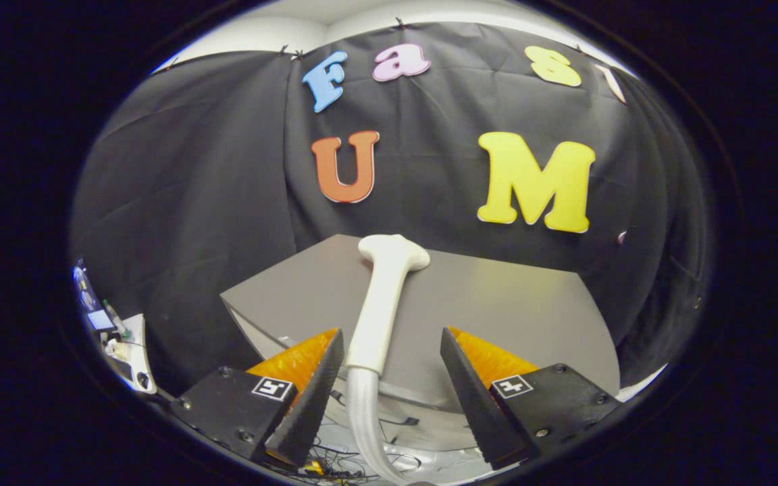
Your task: Iron the clothes twice with a garment steamer, once on the left side and once on the right side.
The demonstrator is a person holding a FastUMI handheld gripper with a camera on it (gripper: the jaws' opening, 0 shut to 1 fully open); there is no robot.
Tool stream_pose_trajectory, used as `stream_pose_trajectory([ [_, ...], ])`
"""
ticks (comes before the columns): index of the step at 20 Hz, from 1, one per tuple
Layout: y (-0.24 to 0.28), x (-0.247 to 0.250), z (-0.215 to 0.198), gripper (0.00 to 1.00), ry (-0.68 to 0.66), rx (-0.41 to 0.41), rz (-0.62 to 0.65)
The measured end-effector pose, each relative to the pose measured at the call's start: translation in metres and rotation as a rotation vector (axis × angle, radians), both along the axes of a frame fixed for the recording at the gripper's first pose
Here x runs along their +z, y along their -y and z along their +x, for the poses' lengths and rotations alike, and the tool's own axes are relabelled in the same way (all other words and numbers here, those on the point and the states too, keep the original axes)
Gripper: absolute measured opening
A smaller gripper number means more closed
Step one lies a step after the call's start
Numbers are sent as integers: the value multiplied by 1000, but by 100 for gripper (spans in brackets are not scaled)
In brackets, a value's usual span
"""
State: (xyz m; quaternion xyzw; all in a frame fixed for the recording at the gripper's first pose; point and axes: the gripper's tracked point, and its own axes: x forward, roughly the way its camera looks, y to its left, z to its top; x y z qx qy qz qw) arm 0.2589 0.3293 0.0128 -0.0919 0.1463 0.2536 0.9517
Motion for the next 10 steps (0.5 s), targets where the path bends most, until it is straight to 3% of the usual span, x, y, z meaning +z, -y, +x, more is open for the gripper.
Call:
stream_pose_trajectory([
  [3,-19,-5,21,87,-29,9,-29],
  [10,-29,-24,42,56,-144,-9,-54],
])
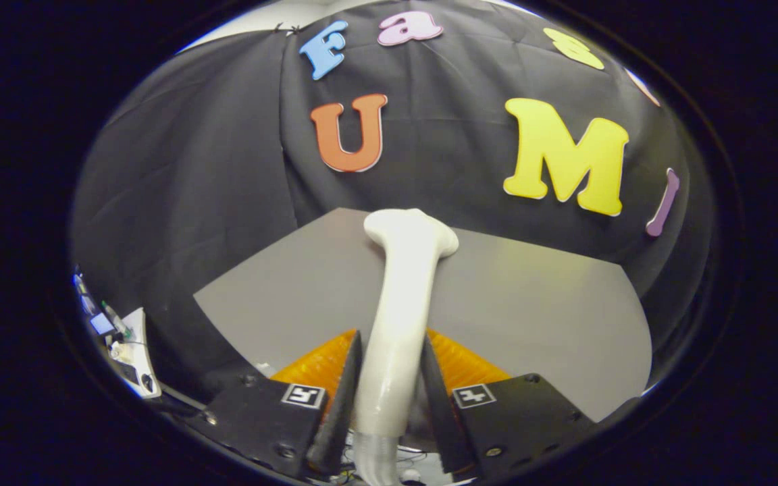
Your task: Iron the clothes twice with a garment steamer, once on the left side and once on the right side.
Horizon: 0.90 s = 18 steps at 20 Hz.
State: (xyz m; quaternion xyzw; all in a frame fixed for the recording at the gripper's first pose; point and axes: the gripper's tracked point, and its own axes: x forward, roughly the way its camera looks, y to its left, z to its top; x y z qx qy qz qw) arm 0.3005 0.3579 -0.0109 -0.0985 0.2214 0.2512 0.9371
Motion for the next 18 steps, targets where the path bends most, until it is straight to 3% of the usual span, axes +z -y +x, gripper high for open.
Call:
stream_pose_trajectory([
  [4,-3,4,-2,51,-13,-15,64],
  [7,-3,6,-7,38,-31,7,92],
  [12,18,16,-16,36,-29,-16,112],
  [18,94,46,-69,36,45,-60,147],
])
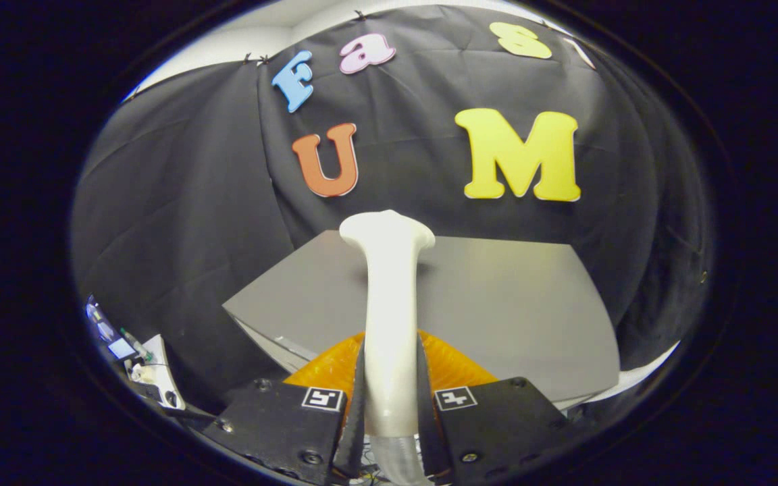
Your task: Iron the clothes twice with a garment steamer, once on the left side and once on the right side.
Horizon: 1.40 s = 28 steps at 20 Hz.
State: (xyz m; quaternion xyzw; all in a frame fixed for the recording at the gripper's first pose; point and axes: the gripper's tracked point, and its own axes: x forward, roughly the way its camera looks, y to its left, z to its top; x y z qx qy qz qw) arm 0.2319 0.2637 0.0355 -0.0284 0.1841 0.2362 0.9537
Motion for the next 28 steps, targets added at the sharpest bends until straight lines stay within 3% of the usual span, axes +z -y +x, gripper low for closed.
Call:
stream_pose_trajectory([
  [6,104,40,-52,36,61,-107,75],
  [13,249,90,-108,36,198,-373,151],
  [18,325,119,-130,36,264,-522,199],
  [22,355,152,-123,36,310,-581,229],
  [28,352,198,-88,36,386,-570,207],
])
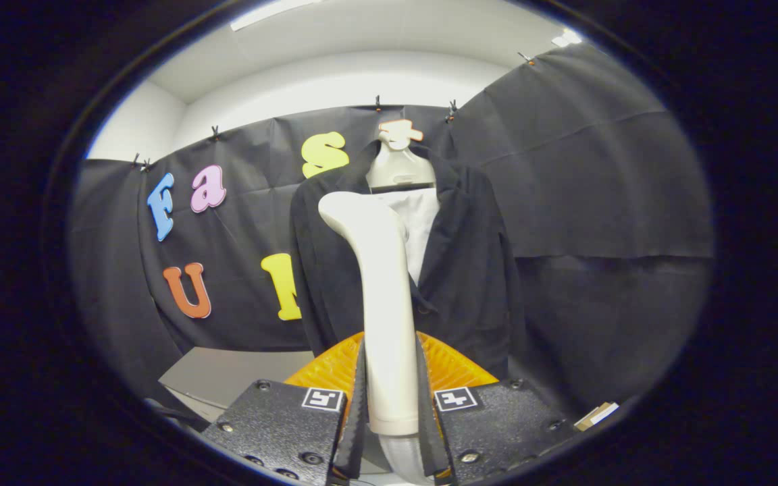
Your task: Iron the clothes twice with a garment steamer, once on the left side and once on the right side.
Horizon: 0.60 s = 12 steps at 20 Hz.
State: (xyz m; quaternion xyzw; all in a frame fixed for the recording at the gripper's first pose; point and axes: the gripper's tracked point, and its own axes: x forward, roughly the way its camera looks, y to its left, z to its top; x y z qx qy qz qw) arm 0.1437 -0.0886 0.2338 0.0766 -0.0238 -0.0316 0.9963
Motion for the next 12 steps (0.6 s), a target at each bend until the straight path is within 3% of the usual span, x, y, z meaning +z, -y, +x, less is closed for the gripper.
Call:
stream_pose_trajectory([
  [5,-7,9,38,36,-3,-30,-48],
  [12,-11,-24,60,36,-78,-37,-93],
])
